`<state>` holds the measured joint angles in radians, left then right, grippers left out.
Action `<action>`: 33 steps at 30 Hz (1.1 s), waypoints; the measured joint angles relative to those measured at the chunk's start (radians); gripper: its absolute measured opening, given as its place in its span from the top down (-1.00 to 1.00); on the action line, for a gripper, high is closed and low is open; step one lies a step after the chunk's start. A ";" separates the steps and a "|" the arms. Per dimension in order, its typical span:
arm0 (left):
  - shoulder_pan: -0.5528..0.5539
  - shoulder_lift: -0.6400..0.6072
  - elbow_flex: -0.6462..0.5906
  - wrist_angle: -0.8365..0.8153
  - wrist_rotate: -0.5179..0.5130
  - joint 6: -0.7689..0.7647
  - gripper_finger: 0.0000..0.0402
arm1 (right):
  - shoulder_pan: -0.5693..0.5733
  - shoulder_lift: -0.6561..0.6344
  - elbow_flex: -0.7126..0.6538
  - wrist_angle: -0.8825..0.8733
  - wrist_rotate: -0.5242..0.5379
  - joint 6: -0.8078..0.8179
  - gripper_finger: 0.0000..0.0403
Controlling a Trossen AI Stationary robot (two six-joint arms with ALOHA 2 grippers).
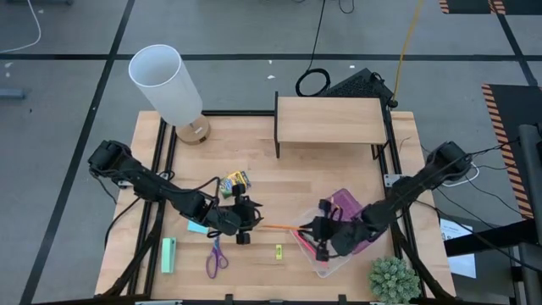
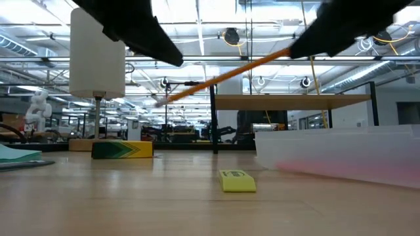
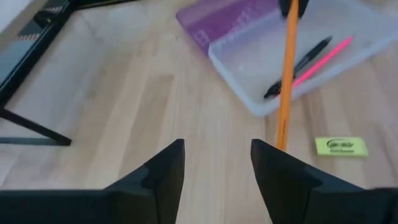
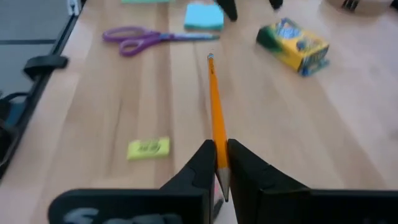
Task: Pack school essentials
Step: Put the orange pencil into the purple supply box
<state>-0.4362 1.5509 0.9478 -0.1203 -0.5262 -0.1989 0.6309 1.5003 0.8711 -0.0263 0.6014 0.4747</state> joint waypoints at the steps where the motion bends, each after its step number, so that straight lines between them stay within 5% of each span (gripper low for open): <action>1: 0.000 -0.001 0.000 0.001 0.001 -0.008 0.09 | 0.014 -0.017 0.000 -0.037 0.000 0.030 0.90; 17: 0.000 -0.001 0.000 -0.079 0.000 -0.078 0.24 | 0.215 -0.307 0.002 -0.600 -0.041 0.497 0.90; 24: 0.009 -0.001 0.000 -0.079 0.001 -0.095 0.24 | 0.249 -0.314 0.002 -0.784 -0.159 0.662 0.90; 33: 0.027 -0.001 0.000 -0.077 0.000 -0.104 0.24 | 0.255 -0.289 0.003 -0.876 -0.112 0.766 0.90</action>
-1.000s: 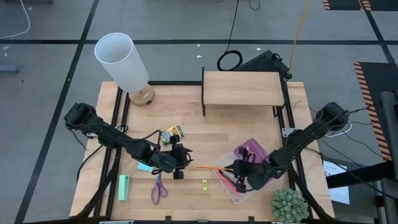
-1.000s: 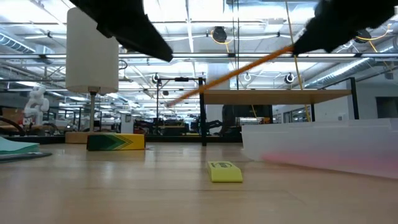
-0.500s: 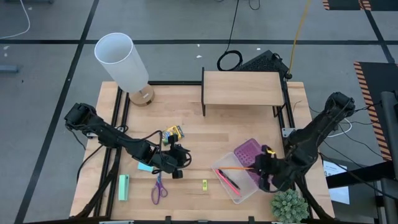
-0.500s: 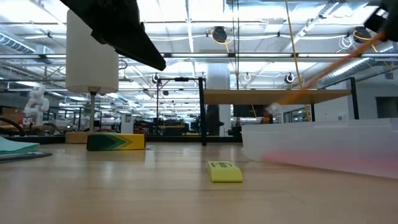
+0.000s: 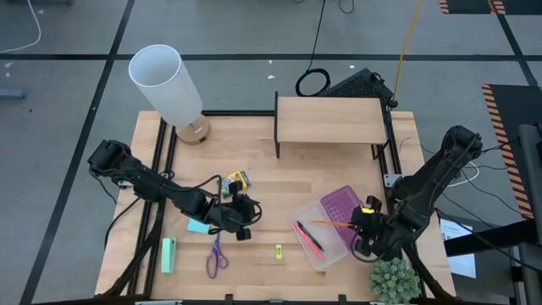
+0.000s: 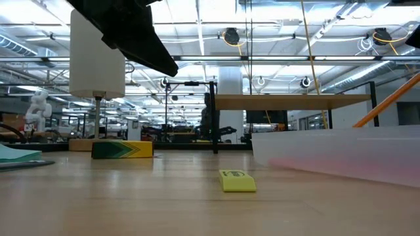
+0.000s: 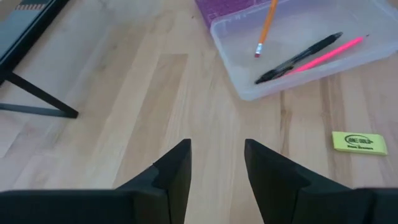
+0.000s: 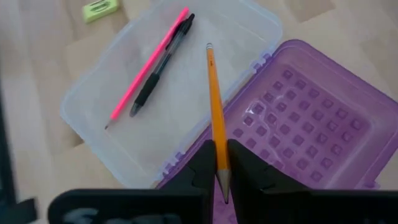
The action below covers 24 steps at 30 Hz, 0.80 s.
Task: Pack school essentials
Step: Put the orange pencil into the purple supply box
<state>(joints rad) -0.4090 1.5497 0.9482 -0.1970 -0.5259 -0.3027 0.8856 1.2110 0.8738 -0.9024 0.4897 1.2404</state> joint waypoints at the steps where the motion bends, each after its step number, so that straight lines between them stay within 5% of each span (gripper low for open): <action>1: 0.001 0.000 0.000 0.000 0.000 0.000 0.24 | 0.000 0.003 0.000 -0.007 0.007 0.011 0.90; 11: 0.002 0.000 0.000 0.020 0.000 0.006 0.24 | -0.008 0.007 0.038 -0.017 0.015 0.029 0.90; 20: 0.003 0.000 0.000 0.038 0.001 -0.004 0.24 | -0.059 0.010 0.116 -0.091 0.134 -0.062 0.90; 24: 0.003 0.000 0.000 0.038 0.001 -0.014 0.24 | -0.098 0.045 0.116 -0.118 0.085 -0.084 0.90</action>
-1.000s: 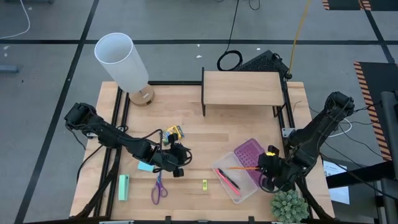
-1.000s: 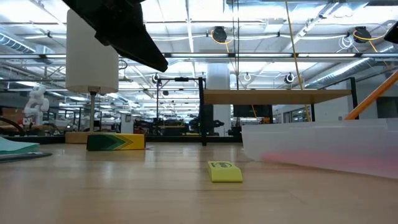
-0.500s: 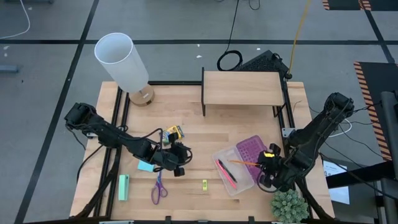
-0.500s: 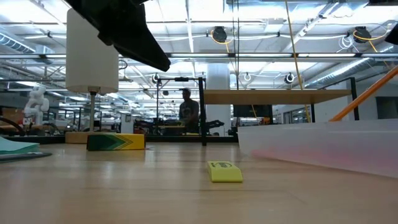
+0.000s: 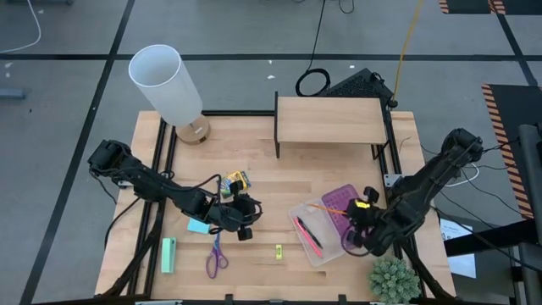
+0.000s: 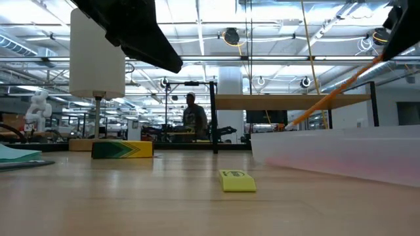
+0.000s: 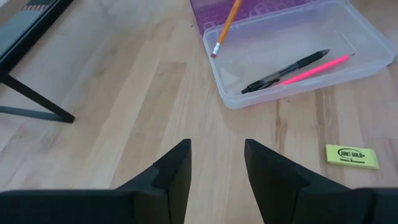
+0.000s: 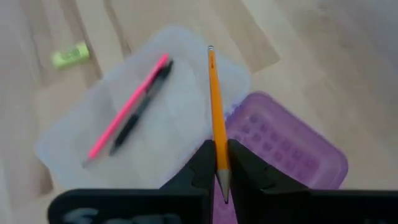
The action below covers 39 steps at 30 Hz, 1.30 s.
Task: Pack school essentials
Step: Put the orange pencil into the purple supply box
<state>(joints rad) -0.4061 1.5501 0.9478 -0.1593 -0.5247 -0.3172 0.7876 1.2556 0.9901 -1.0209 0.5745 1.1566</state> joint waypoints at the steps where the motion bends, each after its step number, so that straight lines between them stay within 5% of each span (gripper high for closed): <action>1: 0.000 0.000 0.000 0.000 0.000 0.000 0.24 | -0.008 0.013 0.000 -0.001 -0.015 -0.004 0.90; 20: 0.000 0.000 -0.001 0.000 0.002 -0.003 0.24 | -0.034 0.052 0.067 0.008 -0.080 -0.093 0.90; 39: -0.003 0.000 -0.001 0.008 0.003 -0.008 0.24 | -0.034 0.064 0.005 0.142 -0.109 0.190 0.90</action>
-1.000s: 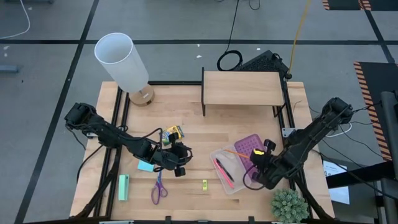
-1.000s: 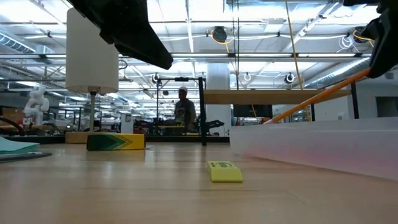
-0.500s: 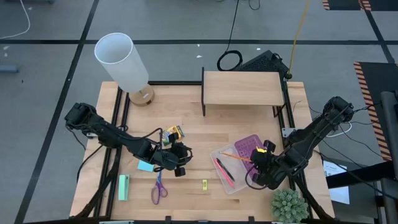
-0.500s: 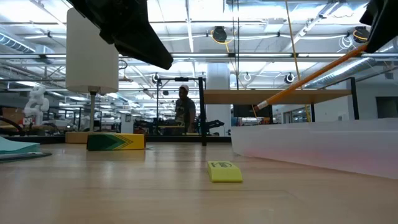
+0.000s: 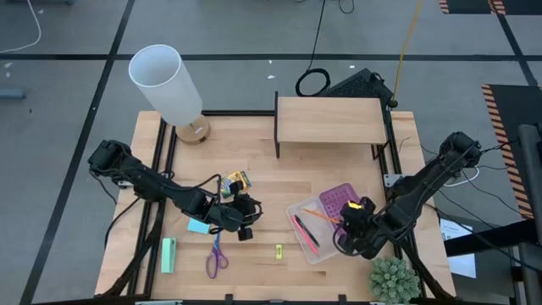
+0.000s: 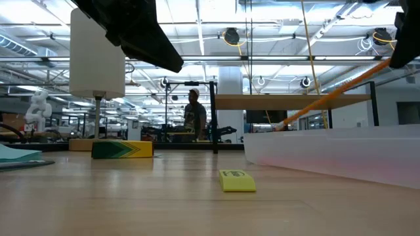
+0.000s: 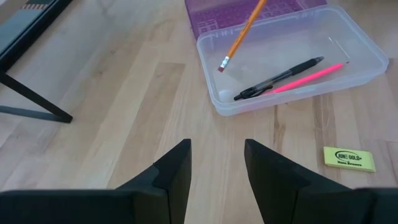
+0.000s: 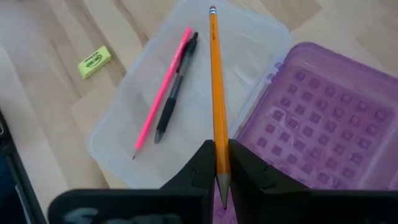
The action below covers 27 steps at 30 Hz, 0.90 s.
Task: Pack school essentials
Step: Put the orange pencil into the purple supply box, then put the purple scissors into the purple supply box
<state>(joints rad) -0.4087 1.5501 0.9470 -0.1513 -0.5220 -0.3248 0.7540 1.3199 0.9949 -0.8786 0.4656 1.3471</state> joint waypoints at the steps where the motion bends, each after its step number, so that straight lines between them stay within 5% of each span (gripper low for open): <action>1: -0.001 0.000 0.000 0.000 0.000 0.000 0.24 | 0.000 0.000 -0.007 0.006 0.000 0.010 0.90; 14: -0.001 0.000 0.000 0.000 0.000 -0.001 0.24 | -0.002 0.000 -0.082 0.079 -0.052 0.084 0.88; 27: -0.001 0.000 0.000 0.000 0.000 -0.002 0.24 | -0.002 -0.001 -0.184 0.309 -0.106 0.076 0.50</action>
<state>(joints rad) -0.4099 1.5505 0.9470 -0.1513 -0.5224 -0.3264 0.7525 1.3193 0.8113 -0.5691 0.3592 1.4232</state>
